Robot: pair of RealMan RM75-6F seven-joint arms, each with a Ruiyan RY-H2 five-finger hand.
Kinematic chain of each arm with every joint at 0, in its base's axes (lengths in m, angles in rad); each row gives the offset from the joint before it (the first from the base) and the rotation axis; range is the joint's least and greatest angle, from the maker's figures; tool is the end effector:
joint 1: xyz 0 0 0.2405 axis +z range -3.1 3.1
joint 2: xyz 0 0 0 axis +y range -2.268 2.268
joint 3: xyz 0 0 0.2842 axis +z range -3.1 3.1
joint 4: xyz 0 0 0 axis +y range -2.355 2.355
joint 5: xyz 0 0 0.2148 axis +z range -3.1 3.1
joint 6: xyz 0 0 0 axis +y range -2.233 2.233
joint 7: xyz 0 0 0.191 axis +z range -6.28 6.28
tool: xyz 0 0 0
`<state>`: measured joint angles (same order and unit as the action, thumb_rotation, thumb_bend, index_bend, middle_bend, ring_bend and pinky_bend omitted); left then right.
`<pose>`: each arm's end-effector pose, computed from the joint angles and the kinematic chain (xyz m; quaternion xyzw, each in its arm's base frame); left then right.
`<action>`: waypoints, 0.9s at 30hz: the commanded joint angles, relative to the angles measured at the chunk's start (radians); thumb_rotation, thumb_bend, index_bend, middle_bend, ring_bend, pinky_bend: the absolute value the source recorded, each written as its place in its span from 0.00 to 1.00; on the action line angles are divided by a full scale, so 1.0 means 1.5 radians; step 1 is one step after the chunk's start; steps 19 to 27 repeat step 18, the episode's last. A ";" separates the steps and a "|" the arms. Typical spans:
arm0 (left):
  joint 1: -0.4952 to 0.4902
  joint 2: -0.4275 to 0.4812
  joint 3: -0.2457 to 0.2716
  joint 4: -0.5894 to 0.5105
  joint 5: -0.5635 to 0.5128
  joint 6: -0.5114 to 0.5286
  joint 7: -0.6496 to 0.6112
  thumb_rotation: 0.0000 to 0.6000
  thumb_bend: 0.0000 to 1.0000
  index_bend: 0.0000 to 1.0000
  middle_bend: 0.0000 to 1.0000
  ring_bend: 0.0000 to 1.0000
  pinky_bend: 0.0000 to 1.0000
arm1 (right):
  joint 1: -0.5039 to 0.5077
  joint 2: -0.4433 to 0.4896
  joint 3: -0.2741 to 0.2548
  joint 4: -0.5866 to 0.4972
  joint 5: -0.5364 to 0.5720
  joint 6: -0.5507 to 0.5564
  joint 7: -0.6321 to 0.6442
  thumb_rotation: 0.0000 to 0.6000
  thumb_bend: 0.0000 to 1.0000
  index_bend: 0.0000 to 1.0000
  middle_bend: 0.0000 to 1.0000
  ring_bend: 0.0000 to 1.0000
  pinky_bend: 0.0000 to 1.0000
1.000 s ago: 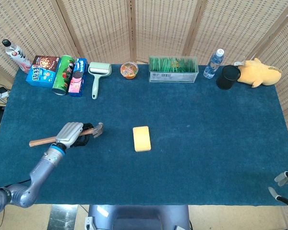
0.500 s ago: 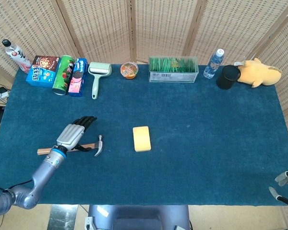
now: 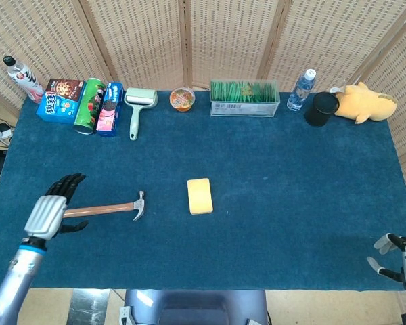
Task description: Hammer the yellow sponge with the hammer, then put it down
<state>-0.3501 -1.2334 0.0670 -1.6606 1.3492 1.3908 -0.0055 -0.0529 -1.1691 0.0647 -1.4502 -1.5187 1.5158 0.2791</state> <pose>-0.2935 0.2840 0.0923 -0.6234 -0.4492 -0.4081 0.4930 -0.3879 -0.1842 0.1731 0.5233 -0.4553 0.4161 0.5880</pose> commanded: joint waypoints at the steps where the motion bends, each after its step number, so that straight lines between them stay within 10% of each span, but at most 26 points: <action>1: 0.064 0.040 0.039 -0.019 0.036 0.062 -0.011 1.00 0.21 0.09 0.08 0.00 0.10 | 0.012 -0.004 -0.005 -0.005 -0.014 -0.009 -0.006 1.00 0.22 0.53 0.61 0.51 0.35; 27: 0.175 0.070 0.052 -0.021 0.095 0.148 -0.048 1.00 0.21 0.15 0.13 0.04 0.10 | 0.045 -0.009 -0.021 -0.033 -0.049 -0.023 -0.039 1.00 0.22 0.53 0.61 0.51 0.35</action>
